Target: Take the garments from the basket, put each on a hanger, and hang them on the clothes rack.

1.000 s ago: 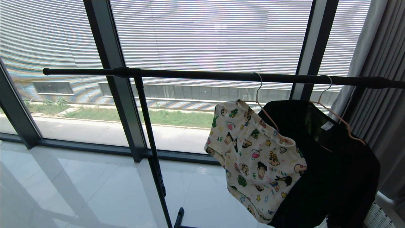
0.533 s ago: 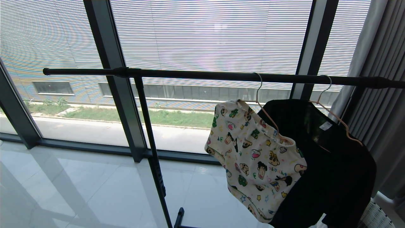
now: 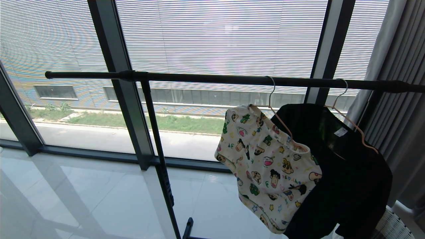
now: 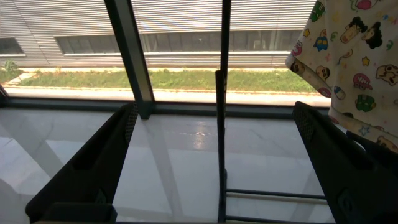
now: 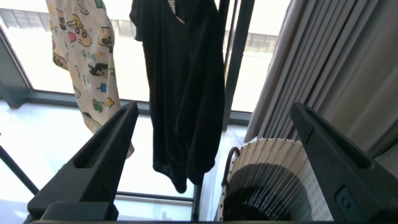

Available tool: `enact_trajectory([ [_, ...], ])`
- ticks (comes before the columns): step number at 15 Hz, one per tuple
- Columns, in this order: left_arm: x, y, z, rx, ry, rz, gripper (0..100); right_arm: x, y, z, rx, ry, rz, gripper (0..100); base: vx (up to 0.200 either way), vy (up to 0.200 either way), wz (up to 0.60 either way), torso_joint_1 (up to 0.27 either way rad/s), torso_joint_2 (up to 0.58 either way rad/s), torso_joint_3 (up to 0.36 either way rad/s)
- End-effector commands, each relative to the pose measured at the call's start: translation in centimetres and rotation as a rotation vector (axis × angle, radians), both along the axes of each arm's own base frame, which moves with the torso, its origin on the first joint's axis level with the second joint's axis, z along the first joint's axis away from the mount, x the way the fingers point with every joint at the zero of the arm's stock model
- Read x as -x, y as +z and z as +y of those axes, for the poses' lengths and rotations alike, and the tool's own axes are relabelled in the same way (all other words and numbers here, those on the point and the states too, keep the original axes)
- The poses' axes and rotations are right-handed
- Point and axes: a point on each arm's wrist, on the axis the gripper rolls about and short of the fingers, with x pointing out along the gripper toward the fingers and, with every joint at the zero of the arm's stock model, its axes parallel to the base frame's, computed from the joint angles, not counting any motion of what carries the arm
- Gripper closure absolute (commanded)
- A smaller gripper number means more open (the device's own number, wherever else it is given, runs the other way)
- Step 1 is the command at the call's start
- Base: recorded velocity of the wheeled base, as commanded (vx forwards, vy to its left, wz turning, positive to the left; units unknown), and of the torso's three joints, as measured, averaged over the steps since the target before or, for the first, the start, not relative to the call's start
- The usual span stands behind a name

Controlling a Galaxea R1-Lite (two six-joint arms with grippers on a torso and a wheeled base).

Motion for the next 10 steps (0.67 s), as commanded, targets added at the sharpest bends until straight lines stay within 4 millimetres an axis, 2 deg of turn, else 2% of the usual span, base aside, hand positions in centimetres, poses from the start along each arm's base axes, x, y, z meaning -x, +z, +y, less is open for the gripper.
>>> enact_trajectory([
  [1,-0.01,0.00,0.00,0.000,0.001,0.002,0,-0.01,0.00,0.00,0.001,0.000,0.001,0,0.000,0.000,0.00,0.000,0.00,0.000],
  [10,-0.01,0.00,0.00,0.000,0.001,0.002,0,-0.01,0.02,0.00,0.001,0.000,0.000,0,0.000,0.000,0.00,0.000,0.00,0.000],
])
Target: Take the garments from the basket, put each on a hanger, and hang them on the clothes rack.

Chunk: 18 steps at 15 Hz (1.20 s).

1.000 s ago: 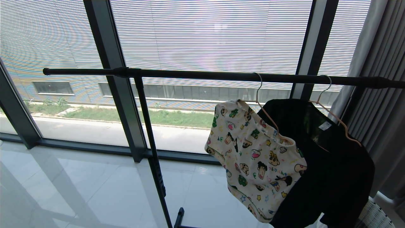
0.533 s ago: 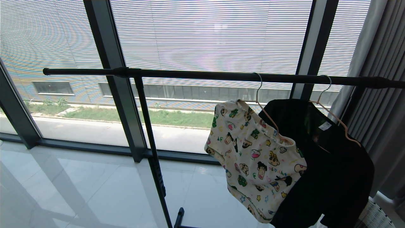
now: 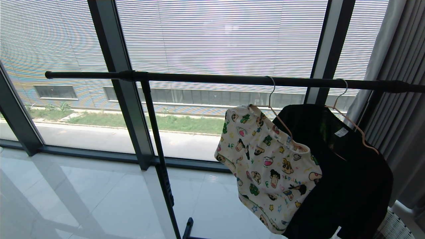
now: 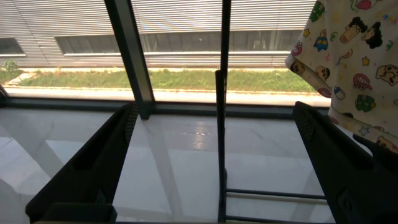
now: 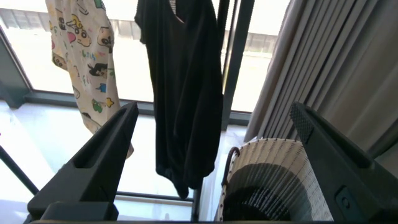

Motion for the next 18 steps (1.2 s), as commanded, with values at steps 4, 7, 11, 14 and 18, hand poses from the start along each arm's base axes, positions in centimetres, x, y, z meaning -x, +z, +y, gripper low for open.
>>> enact_trajectory([
  [4,-0.01,0.00,0.00,0.000,0.001,0.001,0,-0.01,0.00,0.00,0.001,0.000,0.001,0,0.000,0.000,0.00,0.000,0.00,0.000],
  [7,-0.01,0.00,0.00,0.000,0.001,0.001,0,-0.01,0.00,0.00,0.001,0.000,0.001,0,0.000,0.000,0.00,0.000,0.00,0.000],
  [11,-0.01,-0.01,0.00,0.000,0.001,0.003,0,-0.01,0.00,0.00,0.001,0.000,0.001,0,0.000,0.000,0.00,0.000,0.00,0.000],
  [14,-0.01,-0.01,0.00,0.000,0.001,0.003,0,-0.01,0.02,0.00,0.001,0.000,0.000,0,0.000,0.000,0.00,0.000,0.00,0.000],
  [18,-0.01,-0.01,0.00,0.003,0.002,0.003,0,-0.01,0.02,0.00,0.001,0.000,0.000,0,0.000,0.000,0.00,0.000,0.00,0.000],
])
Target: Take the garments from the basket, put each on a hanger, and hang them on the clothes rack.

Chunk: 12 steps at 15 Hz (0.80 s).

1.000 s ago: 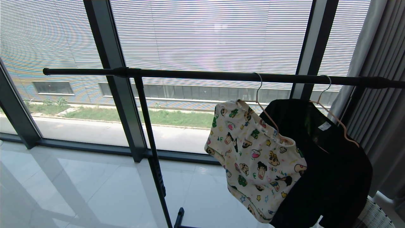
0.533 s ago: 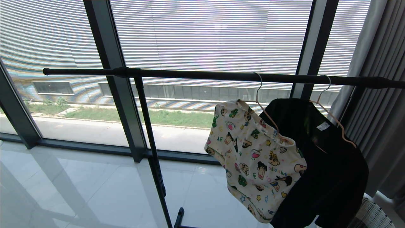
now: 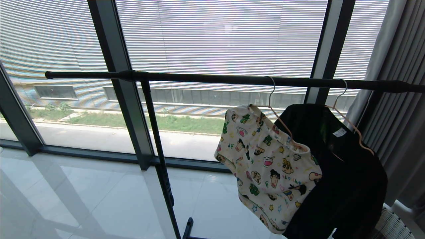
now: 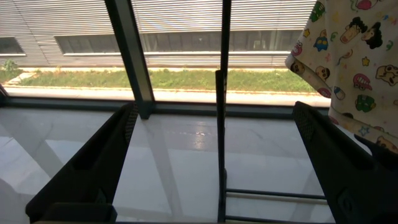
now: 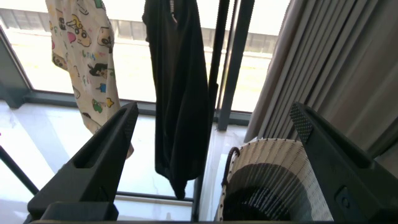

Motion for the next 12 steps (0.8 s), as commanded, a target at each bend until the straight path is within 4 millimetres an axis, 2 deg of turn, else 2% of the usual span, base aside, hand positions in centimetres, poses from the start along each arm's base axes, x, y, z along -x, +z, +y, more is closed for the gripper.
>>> enact_trajectory([
  [1,-0.01,0.00,0.00,0.004,0.001,0.002,0,-0.01,0.00,0.00,0.001,0.000,0.001,0,0.000,0.000,0.00,0.000,0.00,0.000],
  [12,-0.01,0.00,0.00,0.005,0.001,0.002,0,-0.01,0.00,0.00,0.007,0.000,0.001,0,0.000,0.000,0.00,0.000,0.00,0.000],
])
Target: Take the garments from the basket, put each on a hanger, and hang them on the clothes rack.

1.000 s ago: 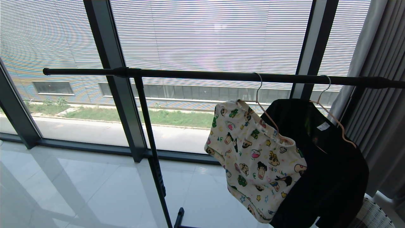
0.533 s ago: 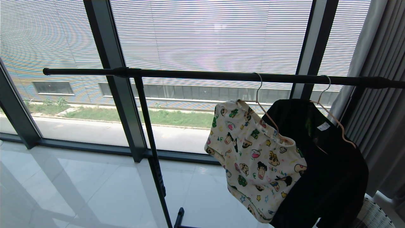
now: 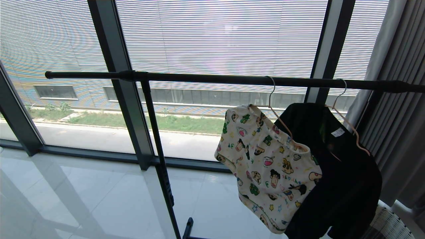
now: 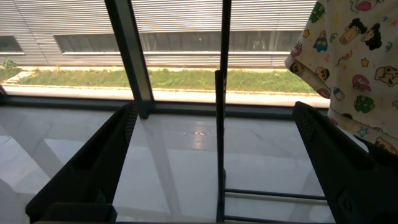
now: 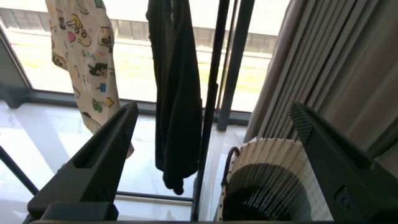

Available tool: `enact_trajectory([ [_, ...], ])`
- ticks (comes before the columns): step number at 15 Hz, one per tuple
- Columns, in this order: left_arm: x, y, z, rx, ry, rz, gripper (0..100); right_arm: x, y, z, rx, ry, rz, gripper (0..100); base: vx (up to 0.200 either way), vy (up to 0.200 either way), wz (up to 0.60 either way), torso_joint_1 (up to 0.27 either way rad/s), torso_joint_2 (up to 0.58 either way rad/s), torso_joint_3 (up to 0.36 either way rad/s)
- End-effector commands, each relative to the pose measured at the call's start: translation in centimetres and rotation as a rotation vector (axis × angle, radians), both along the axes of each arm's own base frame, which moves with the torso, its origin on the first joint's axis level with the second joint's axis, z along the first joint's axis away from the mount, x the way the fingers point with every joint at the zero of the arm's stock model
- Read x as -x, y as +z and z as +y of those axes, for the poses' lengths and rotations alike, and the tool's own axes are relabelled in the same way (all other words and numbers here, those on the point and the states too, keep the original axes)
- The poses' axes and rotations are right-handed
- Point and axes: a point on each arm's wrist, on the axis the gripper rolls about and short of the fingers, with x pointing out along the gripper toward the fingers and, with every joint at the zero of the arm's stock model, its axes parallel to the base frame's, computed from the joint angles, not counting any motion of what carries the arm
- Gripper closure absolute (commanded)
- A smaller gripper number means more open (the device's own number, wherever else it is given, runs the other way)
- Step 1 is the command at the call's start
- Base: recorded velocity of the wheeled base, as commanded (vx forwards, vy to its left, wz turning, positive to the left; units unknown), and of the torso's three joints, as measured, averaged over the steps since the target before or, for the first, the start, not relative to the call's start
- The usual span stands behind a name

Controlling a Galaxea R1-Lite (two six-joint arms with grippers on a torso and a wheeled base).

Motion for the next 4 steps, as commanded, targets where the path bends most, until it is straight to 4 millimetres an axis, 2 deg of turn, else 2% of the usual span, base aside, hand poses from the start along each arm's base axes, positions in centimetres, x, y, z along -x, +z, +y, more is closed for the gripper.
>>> enact_trajectory([
  [1,-0.01,0.00,0.00,0.000,0.001,0.001,0,-0.01,0.01,0.00,0.003,-0.001,0.001,0,0.000,0.000,0.00,0.000,0.00,0.000],
  [4,-0.01,0.00,0.00,0.000,0.001,0.001,0,-0.01,0.01,0.00,0.014,-0.001,0.000,0,0.000,0.000,0.00,0.000,0.00,0.000],
])
